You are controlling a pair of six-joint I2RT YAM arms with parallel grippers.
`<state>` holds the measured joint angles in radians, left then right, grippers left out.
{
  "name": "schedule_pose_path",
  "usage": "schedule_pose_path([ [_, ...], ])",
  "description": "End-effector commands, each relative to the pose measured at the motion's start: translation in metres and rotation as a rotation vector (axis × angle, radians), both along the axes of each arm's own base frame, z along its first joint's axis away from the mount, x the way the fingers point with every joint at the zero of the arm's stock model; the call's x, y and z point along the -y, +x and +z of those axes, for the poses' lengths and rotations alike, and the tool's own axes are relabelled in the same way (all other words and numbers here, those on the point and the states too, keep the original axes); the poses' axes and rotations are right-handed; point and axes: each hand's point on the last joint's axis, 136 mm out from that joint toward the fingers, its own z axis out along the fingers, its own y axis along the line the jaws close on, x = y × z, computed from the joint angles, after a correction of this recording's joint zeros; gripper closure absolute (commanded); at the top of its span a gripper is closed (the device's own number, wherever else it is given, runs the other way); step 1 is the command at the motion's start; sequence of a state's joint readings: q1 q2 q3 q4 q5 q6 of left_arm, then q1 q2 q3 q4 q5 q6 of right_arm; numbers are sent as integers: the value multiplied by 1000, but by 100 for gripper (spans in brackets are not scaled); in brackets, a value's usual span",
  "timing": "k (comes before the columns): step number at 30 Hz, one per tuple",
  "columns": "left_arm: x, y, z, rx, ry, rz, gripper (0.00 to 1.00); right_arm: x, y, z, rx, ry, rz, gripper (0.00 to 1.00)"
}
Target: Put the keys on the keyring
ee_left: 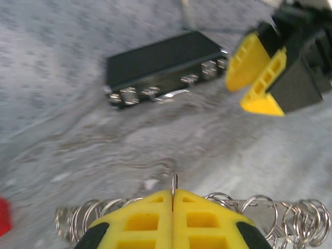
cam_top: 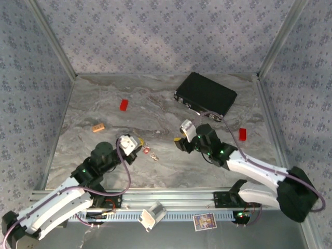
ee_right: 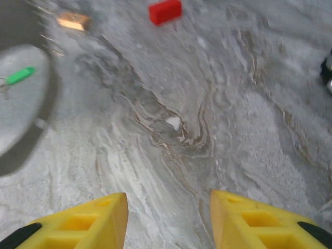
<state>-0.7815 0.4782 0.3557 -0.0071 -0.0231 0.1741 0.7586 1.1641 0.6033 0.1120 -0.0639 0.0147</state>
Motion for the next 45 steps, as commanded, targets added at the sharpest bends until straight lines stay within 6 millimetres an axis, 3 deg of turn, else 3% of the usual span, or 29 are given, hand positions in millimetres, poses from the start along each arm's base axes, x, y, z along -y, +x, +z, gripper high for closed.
schedule_pose_path([
  [1, -37, 17, 5, -6, -61, 217, 100, -5, 21, -6, -163, -36, -129, 56],
  [9, -102, 25, 18, 8, -135, 524, 100, -47, 59, -29, -304, -102, -145, 60],
  [13, -127, 30, 21, 12, -148, 661, 100, -74, 61, -41, -364, -118, -77, 63],
  [16, -144, 38, 24, 24, -145, 757, 100, -107, 44, -43, -272, -129, 74, 63],
  [21, -178, 62, 31, -6, -227, 909, 100, -166, -12, -48, 48, -164, 424, 62],
  [27, -210, 80, 45, -7, -350, 1007, 100, -230, -54, -53, 222, -116, 616, 57],
  [30, -220, 84, 51, 13, -359, 1039, 100, -258, -65, -64, 224, -113, 645, 55],
  [33, -224, 86, 52, 17, -357, 1054, 100, -286, -62, -67, 211, -75, 635, 54],
  [38, -224, 86, 53, 24, -342, 1053, 100, -312, -57, -77, 160, -33, 625, 52],
  [45, -223, 86, 52, 14, -353, 1044, 100, -342, -69, -95, 113, -9, 668, 50],
])
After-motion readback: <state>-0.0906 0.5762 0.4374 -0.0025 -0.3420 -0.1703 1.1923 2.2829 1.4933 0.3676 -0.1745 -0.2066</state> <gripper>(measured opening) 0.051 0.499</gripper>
